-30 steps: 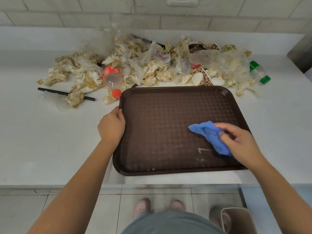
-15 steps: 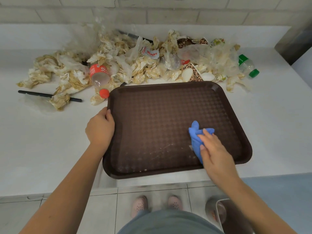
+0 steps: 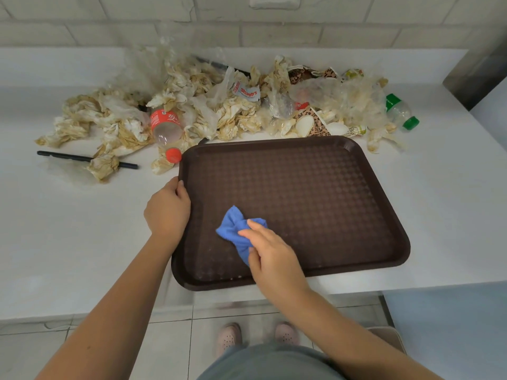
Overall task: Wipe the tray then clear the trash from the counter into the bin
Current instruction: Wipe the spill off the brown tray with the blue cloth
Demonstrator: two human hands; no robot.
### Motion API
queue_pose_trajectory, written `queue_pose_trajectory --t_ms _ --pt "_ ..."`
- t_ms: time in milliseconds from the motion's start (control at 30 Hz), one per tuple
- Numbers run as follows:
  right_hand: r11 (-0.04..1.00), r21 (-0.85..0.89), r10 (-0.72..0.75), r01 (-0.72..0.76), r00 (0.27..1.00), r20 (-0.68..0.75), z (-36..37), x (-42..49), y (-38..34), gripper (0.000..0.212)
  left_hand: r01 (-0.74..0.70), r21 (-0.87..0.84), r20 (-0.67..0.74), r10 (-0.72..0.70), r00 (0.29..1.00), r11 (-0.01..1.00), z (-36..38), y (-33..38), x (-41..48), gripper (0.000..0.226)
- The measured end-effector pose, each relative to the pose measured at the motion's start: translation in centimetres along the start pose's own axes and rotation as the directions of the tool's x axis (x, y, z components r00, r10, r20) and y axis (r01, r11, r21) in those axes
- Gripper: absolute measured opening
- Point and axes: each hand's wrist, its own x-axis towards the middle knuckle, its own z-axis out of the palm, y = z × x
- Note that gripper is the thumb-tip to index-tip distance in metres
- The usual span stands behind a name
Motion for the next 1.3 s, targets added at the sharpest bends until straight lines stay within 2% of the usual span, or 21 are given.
queue_pose_trajectory --t_ms 133,200,267,333,467,667,867,1067,1133,1233,1300 --pt "0.953 0.284 0.127 -0.106 0.99 -0.056 -4.4 0.4 1.1 0.039 -0.006 0.003 0.004 0.006 1.0 1.0 -0.1 0.0 0.0 0.033" --pt "0.922 0.334 0.236 -0.195 0.968 -0.086 -7.8 0.2 3.0 0.039 -0.008 -0.001 0.007 0.008 1.0 1.0 -0.1 -0.1 0.1 0.033" --pt "0.944 0.255 0.256 -0.211 0.954 -0.159 -11.1 -0.4 5.8 0.035 -0.006 -0.011 0.014 0.007 1.0 1.0 -0.1 -0.1 0.2 0.033" --pt "0.963 0.092 0.268 -0.254 0.938 -0.22 -13.5 -1.3 8.8 0.036 -0.003 -0.024 0.02 0.004 1.0 1.0 -0.2 -0.3 0.2 0.034" --pt "0.909 -0.269 0.262 -0.319 0.938 -0.227 -13.8 -3.4 12.2 0.037 0.019 -0.045 -0.006 -0.019 1.0 0.999 0.1 -0.2 0.0 0.033" --pt "0.874 -0.293 0.316 -0.388 0.911 -0.264 -8.9 -3.8 9.3 0.044 0.047 -0.048 -0.026 -0.048 0.998 0.998 0.2 0.0 -0.1 0.034" --pt "0.889 -0.383 0.234 -0.251 0.968 -0.091 -3.8 -3.7 4.3 0.054 0.043 -0.061 -0.024 -0.044 0.999 0.997 0.4 -0.5 0.1 0.033" --pt "0.909 -0.396 0.172 -0.133 0.983 0.065 0.1 -3.1 0.2 0.069 0.076 -0.098 -0.029 -0.08 0.996 0.992 0.3 -0.5 0.1 0.034" --pt "0.903 -0.422 0.161 -0.076 0.972 0.17 1.2 -2.4 -1.4 0.074 0.09 -0.119 -0.024 -0.094 0.995 0.989 0.3 -0.5 0.2 0.033" --pt "0.893 -0.443 0.218 -0.081 0.939 0.268 2.4 -1.5 -3.8 0.099 0.126 -0.16 -0.023 -0.132 0.991 0.979 0.3 -0.5 0.2 0.03" --pt "0.901 -0.433 0.18 -0.018 0.924 0.338 2.2 -0.6 -5.5 0.095 0.144 -0.194 -0.024 -0.151 0.988 0.97 0.3 -0.5 0.3 0.029"
